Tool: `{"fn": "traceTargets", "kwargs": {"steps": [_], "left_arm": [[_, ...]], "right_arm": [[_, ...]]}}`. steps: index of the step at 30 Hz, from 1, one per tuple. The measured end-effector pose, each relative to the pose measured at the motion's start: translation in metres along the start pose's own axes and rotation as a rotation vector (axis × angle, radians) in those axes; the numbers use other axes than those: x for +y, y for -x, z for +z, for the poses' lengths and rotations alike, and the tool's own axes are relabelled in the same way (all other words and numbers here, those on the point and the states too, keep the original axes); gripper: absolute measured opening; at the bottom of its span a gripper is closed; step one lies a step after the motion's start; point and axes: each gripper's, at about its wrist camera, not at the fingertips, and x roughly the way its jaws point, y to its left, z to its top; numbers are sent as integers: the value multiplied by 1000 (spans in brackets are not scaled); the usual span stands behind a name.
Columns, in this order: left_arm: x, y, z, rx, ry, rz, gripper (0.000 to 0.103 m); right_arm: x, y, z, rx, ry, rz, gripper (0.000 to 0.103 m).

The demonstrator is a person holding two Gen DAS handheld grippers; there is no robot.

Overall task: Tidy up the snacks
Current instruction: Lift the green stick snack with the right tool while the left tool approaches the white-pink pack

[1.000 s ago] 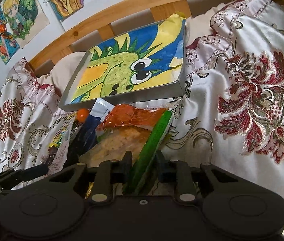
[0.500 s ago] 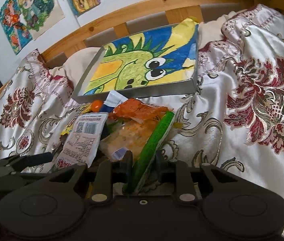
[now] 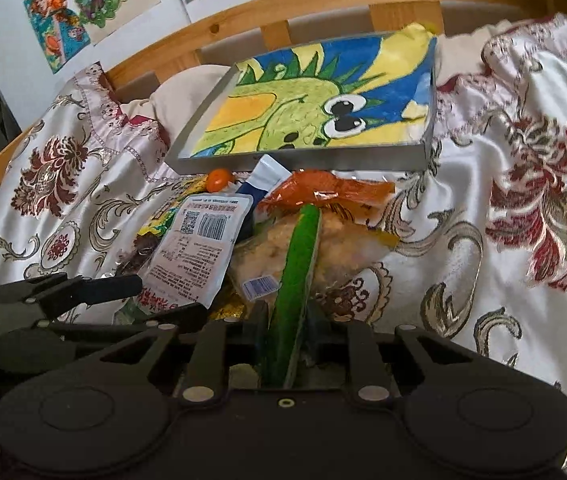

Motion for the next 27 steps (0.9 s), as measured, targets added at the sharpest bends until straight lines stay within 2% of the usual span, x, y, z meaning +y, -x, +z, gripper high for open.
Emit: {"fn": "traceTargets", "kwargs": {"steps": [1, 3, 5, 10, 14, 15, 16, 20, 27], "left_arm": [[-1, 0, 0, 1, -8, 3, 75], [1, 0, 0, 1, 7, 8, 83], [6, -2, 1, 12, 42, 31, 95], [17, -8, 3, 42, 97, 35, 100], [20, -12, 5, 49, 87, 4, 98], [20, -12, 4, 44, 87, -5, 95], [19, -11, 4, 42, 77, -21, 87], [11, -7, 3, 29, 17, -26, 79], [10, -4, 2, 28, 10, -29, 80]], "right_arm": [[-1, -1, 0, 4, -8, 1, 22], [-2, -2, 0, 6, -16, 3, 23], [-1, -1, 0, 5, -13, 3, 23], [4, -1, -1, -1, 25, 21, 20], [13, 0, -3, -22, 94, 16, 19], [15, 1, -3, -31, 114, 8, 19], [17, 2, -3, -39, 127, 2, 19], [21, 4, -3, -59, 170, -20, 19], [24, 6, -3, -79, 208, -48, 18]]}}
